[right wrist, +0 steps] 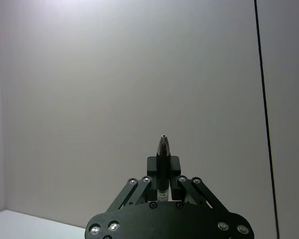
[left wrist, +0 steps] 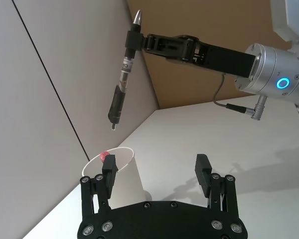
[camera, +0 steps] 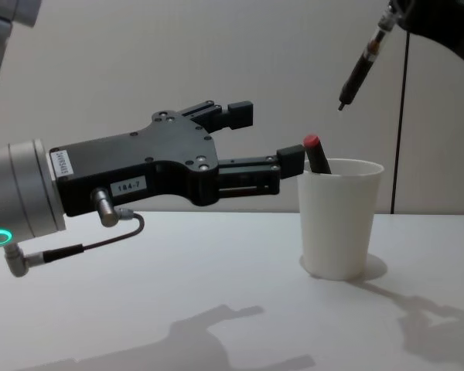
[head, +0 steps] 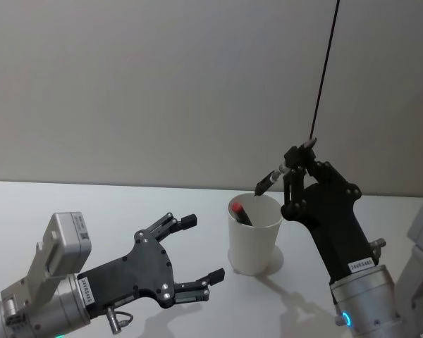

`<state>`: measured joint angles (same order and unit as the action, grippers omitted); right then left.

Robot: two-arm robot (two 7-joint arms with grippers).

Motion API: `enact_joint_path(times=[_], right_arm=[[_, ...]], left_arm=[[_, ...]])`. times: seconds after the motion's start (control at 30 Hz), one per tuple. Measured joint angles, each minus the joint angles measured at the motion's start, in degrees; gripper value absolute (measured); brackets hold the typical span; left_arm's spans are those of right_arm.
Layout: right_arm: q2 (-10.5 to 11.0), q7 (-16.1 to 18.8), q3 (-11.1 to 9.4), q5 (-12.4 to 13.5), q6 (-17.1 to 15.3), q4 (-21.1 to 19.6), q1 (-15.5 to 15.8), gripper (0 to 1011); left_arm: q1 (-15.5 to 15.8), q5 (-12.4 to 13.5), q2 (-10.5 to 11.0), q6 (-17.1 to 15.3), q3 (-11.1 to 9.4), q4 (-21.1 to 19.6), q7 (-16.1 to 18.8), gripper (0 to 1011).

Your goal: Place the pen into the pen holder.

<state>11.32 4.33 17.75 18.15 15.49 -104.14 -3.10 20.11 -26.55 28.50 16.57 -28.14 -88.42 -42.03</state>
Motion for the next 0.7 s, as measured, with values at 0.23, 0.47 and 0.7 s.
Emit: enact_joint_path(times=[0.23, 0.47, 0.7], right_arm=[[-0.03, -1.61, 0.74, -5.89, 0.09, 0.46, -0.48, 144], [-0.36, -3.54, 1.79, -12.02, -1.11, 1.20, -1.00, 144], [-1.15, -5.60, 2.41, -16.68, -2.03, 2.19, -1.50, 144]], left_arm=[[0.00, 0.00, 0.00, 0.00, 0.00, 0.00, 0.00, 1000], [0.00, 0.00, 0.00, 0.00, 0.00, 0.00, 0.00, 1000], [0.00, 0.00, 0.00, 0.00, 0.00, 0.00, 0.00, 1000]])
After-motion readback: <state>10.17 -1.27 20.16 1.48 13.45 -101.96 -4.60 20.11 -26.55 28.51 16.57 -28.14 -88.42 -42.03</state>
